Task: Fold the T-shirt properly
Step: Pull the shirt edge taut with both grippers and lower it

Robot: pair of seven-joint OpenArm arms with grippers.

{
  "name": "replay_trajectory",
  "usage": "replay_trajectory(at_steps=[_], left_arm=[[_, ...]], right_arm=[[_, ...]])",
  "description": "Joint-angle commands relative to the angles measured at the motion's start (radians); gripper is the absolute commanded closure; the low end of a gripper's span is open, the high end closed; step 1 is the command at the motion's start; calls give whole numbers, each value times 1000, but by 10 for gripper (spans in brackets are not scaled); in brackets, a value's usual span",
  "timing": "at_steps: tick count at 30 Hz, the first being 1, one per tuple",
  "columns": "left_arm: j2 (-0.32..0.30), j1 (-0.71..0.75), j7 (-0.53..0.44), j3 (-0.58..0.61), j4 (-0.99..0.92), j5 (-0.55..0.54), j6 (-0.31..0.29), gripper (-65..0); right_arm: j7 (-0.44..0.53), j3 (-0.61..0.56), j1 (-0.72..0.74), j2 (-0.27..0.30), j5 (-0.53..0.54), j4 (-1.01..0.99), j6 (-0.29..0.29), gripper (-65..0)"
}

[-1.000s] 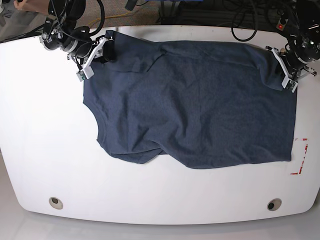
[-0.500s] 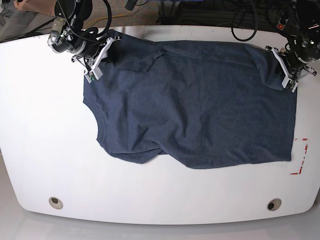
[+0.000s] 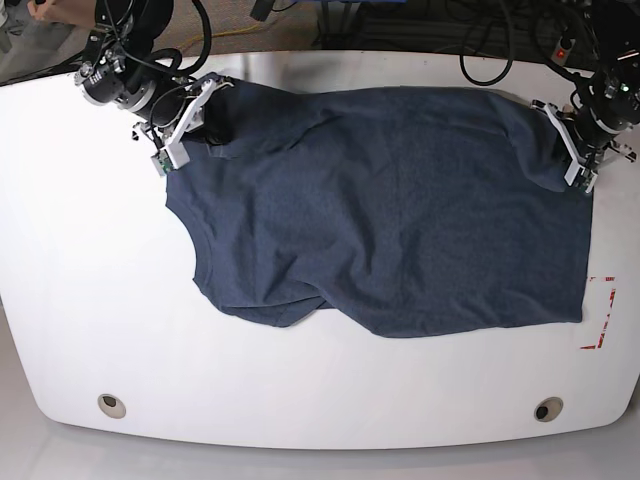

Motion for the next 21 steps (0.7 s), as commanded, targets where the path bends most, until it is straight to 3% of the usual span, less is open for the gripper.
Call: replay_trajectory(at_steps=[1,10,21], left_arm=[[-15,-8,-18,-12,17,-5,2,0],[-15,-93,-18,-53,-11,0,2,0],[-41,-266,-19,-46,-235,0,2,0]], right_arm=[[26,3,39,26,53,17,1,0],[26,-3,170,60,48,-67,1,0],[26,-18,354,92,48,-282,1,0]])
